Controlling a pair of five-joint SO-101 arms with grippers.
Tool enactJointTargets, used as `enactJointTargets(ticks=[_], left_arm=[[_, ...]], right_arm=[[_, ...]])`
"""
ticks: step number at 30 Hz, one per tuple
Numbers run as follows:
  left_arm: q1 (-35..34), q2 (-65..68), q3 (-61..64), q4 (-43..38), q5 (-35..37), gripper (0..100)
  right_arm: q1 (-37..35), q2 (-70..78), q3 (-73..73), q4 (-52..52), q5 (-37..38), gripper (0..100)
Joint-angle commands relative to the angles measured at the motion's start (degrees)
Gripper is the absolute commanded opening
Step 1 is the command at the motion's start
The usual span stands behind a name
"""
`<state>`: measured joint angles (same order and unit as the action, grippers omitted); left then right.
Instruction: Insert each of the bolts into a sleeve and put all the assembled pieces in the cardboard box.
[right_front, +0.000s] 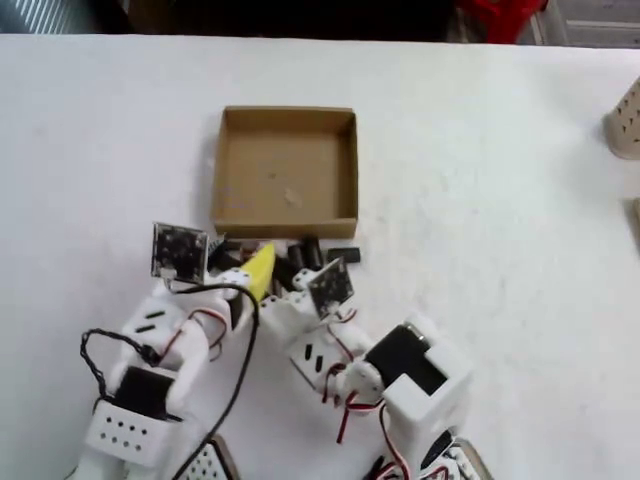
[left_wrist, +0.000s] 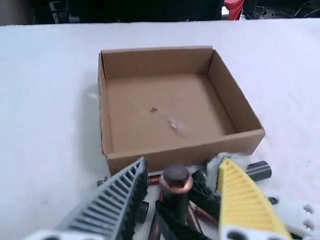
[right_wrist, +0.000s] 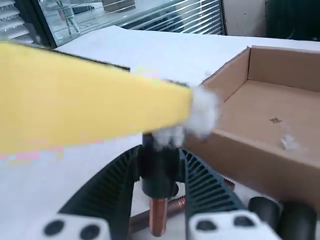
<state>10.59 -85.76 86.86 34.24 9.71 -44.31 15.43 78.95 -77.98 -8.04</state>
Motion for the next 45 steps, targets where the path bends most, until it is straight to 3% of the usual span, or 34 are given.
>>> enactJointTargets(ticks=[1, 12, 16, 20, 26, 29, 36, 39, 43, 45], left_arm=[[-1.1, -0.48, -5.45, -1.14, 0.44, 23], [-10.42, -0.22, -19.43, 13.1, 2.9, 23], [-10.59, -0.13, -16.97, 16.53, 2.81, 20], [-12.18, -0.13, -10.99, 16.88, 2.81, 2], [-16.04, -0.31, -4.31, 16.97, 2.81, 2], [-15.78, -0.31, -1.58, 16.88, 2.81, 2], [-15.69, -0.4, 4.92, 16.7, 2.11, 3], [-15.69, -0.4, 7.65, 13.71, -3.16, 2], [-15.69, -0.4, 7.82, 13.19, -3.69, 2], [-15.69, -0.4, 7.82, 13.19, -3.69, 2]], right_arm=[[0.48, -2.77, -0.26, 0.04, -0.26, 1.5], [0.48, -3.3, 1.14, 0.04, -0.35, 1.5], [0.22, -3.38, 2.29, -0.4, -0.26, 1.5], [0.22, -6.55, 4.57, -0.04, -0.26, 1.5], [0.48, -18.86, 12.66, 2.59, -0.26, 1.6], [1.71, -27.12, 13.89, 11.21, -0.18, 1.6], [10.33, -53.67, 12.57, 42.68, 2.81, 1.6], [13.23, -66.42, 10.37, 60.62, 3.08, 1.6], [16.31, -80.31, 2.37, 89.71, 3.78, 1.7], [17.1, -84.62, -1.49, 99.82, 8.88, 1.8]])
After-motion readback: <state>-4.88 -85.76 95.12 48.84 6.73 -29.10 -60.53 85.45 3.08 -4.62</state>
